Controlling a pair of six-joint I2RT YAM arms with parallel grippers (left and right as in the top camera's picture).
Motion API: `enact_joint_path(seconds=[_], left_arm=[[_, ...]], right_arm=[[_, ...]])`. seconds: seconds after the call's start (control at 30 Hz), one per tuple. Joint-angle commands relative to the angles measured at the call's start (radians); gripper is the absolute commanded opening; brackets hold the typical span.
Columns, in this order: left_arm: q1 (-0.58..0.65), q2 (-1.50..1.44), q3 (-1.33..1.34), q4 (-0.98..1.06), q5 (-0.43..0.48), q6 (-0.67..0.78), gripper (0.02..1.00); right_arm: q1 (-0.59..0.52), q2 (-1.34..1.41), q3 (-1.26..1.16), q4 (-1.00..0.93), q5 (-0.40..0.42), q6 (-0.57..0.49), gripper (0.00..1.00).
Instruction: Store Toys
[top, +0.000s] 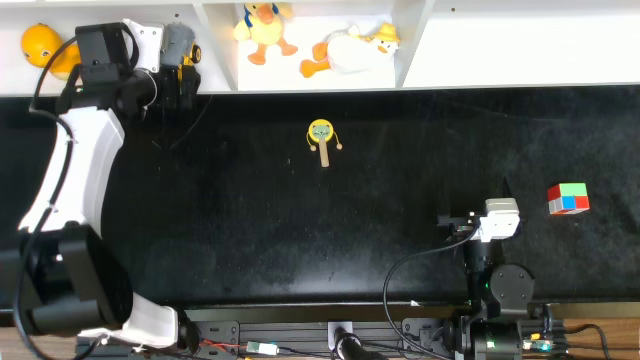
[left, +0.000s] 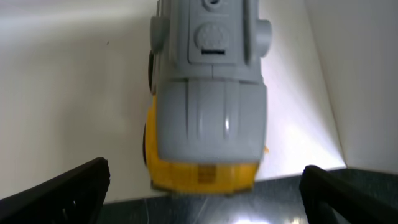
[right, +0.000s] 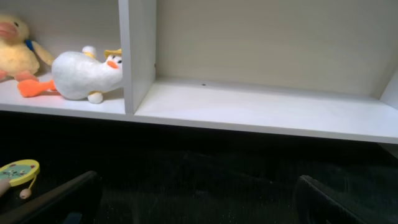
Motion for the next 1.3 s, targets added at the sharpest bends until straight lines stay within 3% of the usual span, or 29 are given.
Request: enact_joint_path(seconds=[0.03, 0.37, 0.53, 0.8, 0.93, 1.2, 1.3], left_arm=[[-0.008, -0.090, -0.055, -0.011, -0.011, 0.023, 0.998], [-0.008, -0.412, -0.354, -0.021, -0.042, 0.021, 0.998], [-0.010, -0.629, -0.515, 0.037, 0.045, -0.038, 0.998], [-0.010, -1.052, -0.911, 0.690, 0.023, -0.034, 0.998], [-0.010, -1.194, -1.103, 0.921, 0.020, -0.034, 0.998], [-0.043, -1.548, -1.329, 0.897, 0.007, -0.034, 0.998], [-0.083, -1.642, -1.328, 0.714, -0.047, -0.030, 0.998]], right_arm=[[0.006, -0.007, -0.013, 0.005, 0.011, 0.008, 0.996], [0.006, -0.007, -0.013, 0.005, 0.011, 0.008, 0.993], [0.006, -0.007, -0.013, 0.005, 0.011, 0.008, 0.996], [0.006, -0.007, -0.013, 0.005, 0.011, 0.008, 0.993], [0.006, -0.007, -0.013, 0.005, 0.011, 0.008, 0.996], [0.006, -0.007, -0.013, 0.005, 0.011, 0.008, 0.993], [0.006, -0.007, -0.013, 0.005, 0.011, 0.008, 0.996]])
